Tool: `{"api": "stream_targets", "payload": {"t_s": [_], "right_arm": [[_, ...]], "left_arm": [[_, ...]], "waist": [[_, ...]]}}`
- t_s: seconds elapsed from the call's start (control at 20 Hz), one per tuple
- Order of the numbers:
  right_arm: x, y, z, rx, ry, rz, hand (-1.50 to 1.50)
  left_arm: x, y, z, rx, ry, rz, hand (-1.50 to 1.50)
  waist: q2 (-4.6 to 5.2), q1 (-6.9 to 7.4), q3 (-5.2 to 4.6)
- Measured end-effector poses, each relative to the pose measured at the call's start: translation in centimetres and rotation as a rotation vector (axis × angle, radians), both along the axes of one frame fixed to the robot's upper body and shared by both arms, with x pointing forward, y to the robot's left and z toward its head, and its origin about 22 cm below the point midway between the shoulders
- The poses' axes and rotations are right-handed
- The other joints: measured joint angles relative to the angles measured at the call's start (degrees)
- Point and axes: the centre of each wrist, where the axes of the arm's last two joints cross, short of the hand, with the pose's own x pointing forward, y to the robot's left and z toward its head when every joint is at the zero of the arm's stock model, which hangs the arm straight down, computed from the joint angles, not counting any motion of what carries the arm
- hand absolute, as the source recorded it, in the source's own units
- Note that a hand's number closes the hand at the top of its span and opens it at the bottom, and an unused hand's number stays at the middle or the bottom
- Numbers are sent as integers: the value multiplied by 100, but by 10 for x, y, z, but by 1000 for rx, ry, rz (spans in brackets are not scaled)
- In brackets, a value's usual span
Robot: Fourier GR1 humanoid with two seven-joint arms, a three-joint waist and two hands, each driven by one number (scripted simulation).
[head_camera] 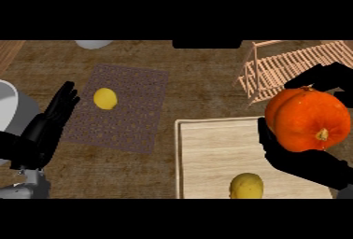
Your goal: Pick the squash from the tray and place it in the tiered shelf
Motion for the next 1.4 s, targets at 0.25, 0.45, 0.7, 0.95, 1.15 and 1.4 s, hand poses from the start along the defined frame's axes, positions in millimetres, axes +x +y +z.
{"api": "stream_targets", "payload": {"t_s": [0.25,0.45,0.7,0.95,1.15,1.4], "right_arm": [[21,-9,14,243,-41,78,150],[37,-13,24,527,-67,169,150],[59,-24,40,379,-81,133,150],[73,-35,50,-107,-111,-34,150],[102,-41,56,-302,-146,-89,150],[133,-49,49,-399,-231,-74,150]], "left_arm": [[-1,-4,-2,-6,-4,-11,0],[1,-6,-1,-5,-2,-22,0],[4,2,0,1,-1,-4,0],[4,0,-2,3,0,-11,0],[6,-4,-2,6,-4,-22,0],[3,-6,-1,5,-5,-19,0]], "waist": [[25,88,15],[40,163,19],[38,21,-37],[66,68,-30],[66,129,-13],[41,100,-2]]}}
